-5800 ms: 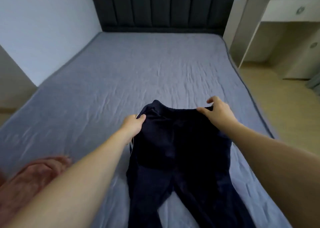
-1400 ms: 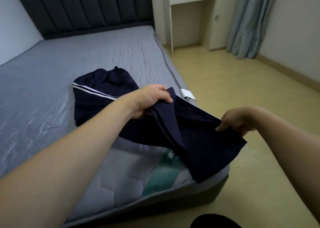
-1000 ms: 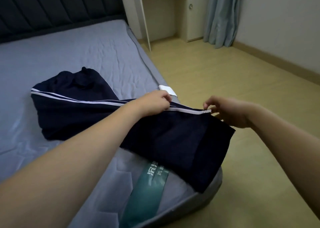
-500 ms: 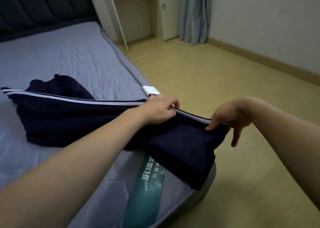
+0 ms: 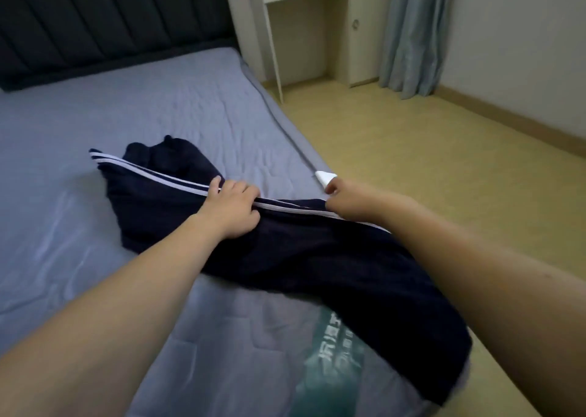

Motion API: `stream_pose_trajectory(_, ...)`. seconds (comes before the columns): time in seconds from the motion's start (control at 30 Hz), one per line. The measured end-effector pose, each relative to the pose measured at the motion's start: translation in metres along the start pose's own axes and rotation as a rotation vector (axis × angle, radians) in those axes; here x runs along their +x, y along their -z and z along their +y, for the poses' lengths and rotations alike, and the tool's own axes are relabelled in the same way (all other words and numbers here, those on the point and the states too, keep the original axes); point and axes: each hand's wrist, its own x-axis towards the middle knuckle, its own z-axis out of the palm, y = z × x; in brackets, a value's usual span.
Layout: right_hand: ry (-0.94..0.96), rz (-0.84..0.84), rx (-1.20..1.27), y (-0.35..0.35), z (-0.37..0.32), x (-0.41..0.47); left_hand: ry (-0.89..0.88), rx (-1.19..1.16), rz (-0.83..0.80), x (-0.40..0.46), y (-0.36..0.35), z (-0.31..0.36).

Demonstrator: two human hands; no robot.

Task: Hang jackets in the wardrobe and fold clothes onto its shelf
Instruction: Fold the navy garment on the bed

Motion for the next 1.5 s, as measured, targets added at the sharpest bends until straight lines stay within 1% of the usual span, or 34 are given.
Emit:
stream_pose_trajectory(0.1, 0.163, -0.069, -0.107, -0.033, -0.067, 0.036, 0.158, -0.065, 0.027, -0.009, -0.007, -0.058)
stream_pose_trajectory(0.17, 0.221, -0.139, -0.133, -0.057, -0.107, 0.062, 0.272, -0.094, 0.003, -0.013, -0.013, -0.102)
stream_pose_trajectory(0.27, 0.247, -0.177, -0.109, -0.088, -0.155, 0.104, 0.444, -0.113, -0.059, -0.014, -0.022, -0.169)
stream_pose_trajectory(0.33, 0.25, -0.176, -0.107, -0.103, -0.181, 0.133, 0.53, -0.121, -0.082, -0.011, -0.029, -0.212)
stream_pose_trajectory(0.4, 0.259, -0.136, -0.098, -0.12, -0.209, 0.171, 0.595, -0.118, -0.065, 0.002, -0.036, -0.26)
stream_pose_trajectory(0.47, 0.265, -0.076, -0.121, -0.128, -0.218, 0.191, 0.62, -0.131, -0.045, 0.014, -0.041, -0.283)
stream_pose_trajectory(0.53, 0.288, -0.032, -0.199, -0.142, -0.236, 0.223, 0.673, -0.231, 0.019, 0.036, -0.054, -0.316)
stream_pose_trajectory(0.6, 0.308, -0.025, -0.322, -0.152, -0.25, 0.244, 0.762, -0.426, 0.078, 0.06, -0.07, -0.346)
stream_pose_trajectory(0.7, 0.366, -0.051, -0.421, -0.165, -0.261, 0.261, 0.862, -0.716, 0.084, 0.092, -0.091, -0.375)
stream_pose_trajectory(0.77, 0.395, -0.116, -0.361, -0.163, -0.26, 0.267, 0.833, -0.823, 0.071, 0.106, -0.099, -0.381)
stream_pose_trajectory(0.8, 0.39, -0.153, -0.278, -0.159, -0.259, 0.27, 0.803, -0.818, 0.106, 0.111, -0.1, -0.384)
stream_pose_trajectory(0.87, 0.353, -0.144, -0.05, -0.143, -0.253, 0.274, 0.751, -0.709, 0.226, 0.122, -0.093, -0.391)
stream_pose_trajectory(0.9, 0.327, -0.097, -0.006, -0.136, -0.247, 0.277, 0.706, -0.673, 0.284, 0.13, -0.087, -0.393)
stream_pose_trajectory(0.93, 0.303, -0.031, -0.027, -0.129, -0.24, 0.28, 0.636, -0.667, 0.318, 0.139, -0.082, -0.393)
stream_pose_trajectory(1.0, 0.216, 0.091, -0.108, -0.123, -0.222, 0.284, 0.454, -0.632, 0.332, 0.163, -0.075, -0.384)
stream_pose_trajectory(1.07, 0.115, 0.111, -0.138, -0.125, -0.206, 0.286, 0.325, -0.569, 0.338, 0.191, -0.073, -0.368)
stream_pose_trajectory(1.1, 0.06, 0.106, -0.088, -0.127, -0.199, 0.288, 0.305, -0.56, 0.336, 0.202, -0.072, -0.36)
stream_pose_trajectory(1.13, 0.014, 0.093, -0.016, -0.129, -0.193, 0.289, 0.327, -0.557, 0.316, 0.21, -0.074, -0.355)
stream_pose_trajectory(1.17, -0.009, 0.072, 0.052, -0.13, -0.19, 0.289, 0.389, -0.546, 0.274, 0.215, -0.077, -0.353)
stream_pose_trajectory(1.23, -0.017, -0.003, 0.197, -0.131, -0.186, 0.288, 0.554, -0.581, 0.161, 0.218, -0.086, -0.361)
stream_pose_trajectory(1.27, -0.022, -0.07, 0.307, -0.13, -0.187, 0.286, 0.624, -0.682, 0.127, 0.214, -0.089, -0.365)
stream_pose_trajectory(1.3, -0.03, -0.157, 0.439, -0.13, -0.188, 0.283, 0.657, -0.822, 0.117, 0.208, -0.091, -0.368)
stream_pose_trajectory(1.33, -0.036, -0.236, 0.554, -0.13, -0.189, 0.282, 0.661, -0.933, 0.127, 0.201, -0.092, -0.37)
stream_pose_trajectory(1.37, -0.039, -0.292, 0.629, -0.13, -0.19, 0.281, 0.653, -0.984, 0.131, 0.194, -0.094, -0.372)
stream_pose_trajectory(1.4, -0.049, -0.308, 0.668, -0.131, -0.192, 0.281, 0.629, -0.995, 0.127, 0.186, -0.096, -0.375)
stream_pose_trajectory(1.43, -0.069, -0.301, 0.686, -0.131, -0.193, 0.283, 0.598, -0.979, 0.116, 0.179, -0.098, -0.378)
stream_pose_trajectory(1.5, -0.12, -0.259, 0.716, -0.131, -0.2, 0.283, 0.537, -0.853, 0.067, 0.164, -0.095, -0.381)
